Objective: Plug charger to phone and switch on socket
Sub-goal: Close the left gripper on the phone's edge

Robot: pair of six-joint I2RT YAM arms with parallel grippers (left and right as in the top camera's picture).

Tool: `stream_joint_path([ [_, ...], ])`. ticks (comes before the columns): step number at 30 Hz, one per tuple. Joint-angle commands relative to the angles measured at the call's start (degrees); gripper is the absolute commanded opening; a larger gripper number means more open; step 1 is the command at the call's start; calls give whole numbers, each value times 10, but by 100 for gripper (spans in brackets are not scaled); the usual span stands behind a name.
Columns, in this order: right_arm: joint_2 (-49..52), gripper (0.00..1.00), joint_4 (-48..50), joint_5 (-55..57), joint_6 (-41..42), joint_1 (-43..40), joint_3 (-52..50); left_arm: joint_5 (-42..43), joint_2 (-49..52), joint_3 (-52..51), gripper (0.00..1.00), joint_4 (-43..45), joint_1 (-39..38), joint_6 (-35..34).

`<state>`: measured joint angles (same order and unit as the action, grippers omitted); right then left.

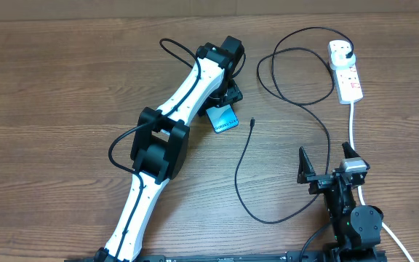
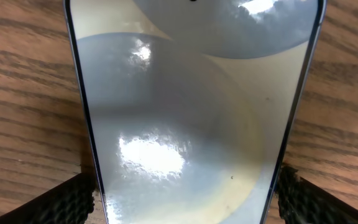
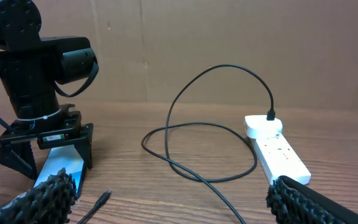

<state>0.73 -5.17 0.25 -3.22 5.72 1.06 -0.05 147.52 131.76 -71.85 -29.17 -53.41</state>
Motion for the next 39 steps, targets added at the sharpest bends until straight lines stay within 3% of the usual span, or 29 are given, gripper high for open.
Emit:
stream_joint_path([
  [1, -6, 100, 3, 1, 0, 3, -6, -2, 31, -24, 89, 13, 0, 11],
  [6, -6, 100, 3, 1, 0, 3, -6, -2, 31, -24, 82, 12, 0, 11],
  [39, -6, 100, 3, 1, 0, 3, -6, -6, 31, -24, 77, 25, 9, 11],
])
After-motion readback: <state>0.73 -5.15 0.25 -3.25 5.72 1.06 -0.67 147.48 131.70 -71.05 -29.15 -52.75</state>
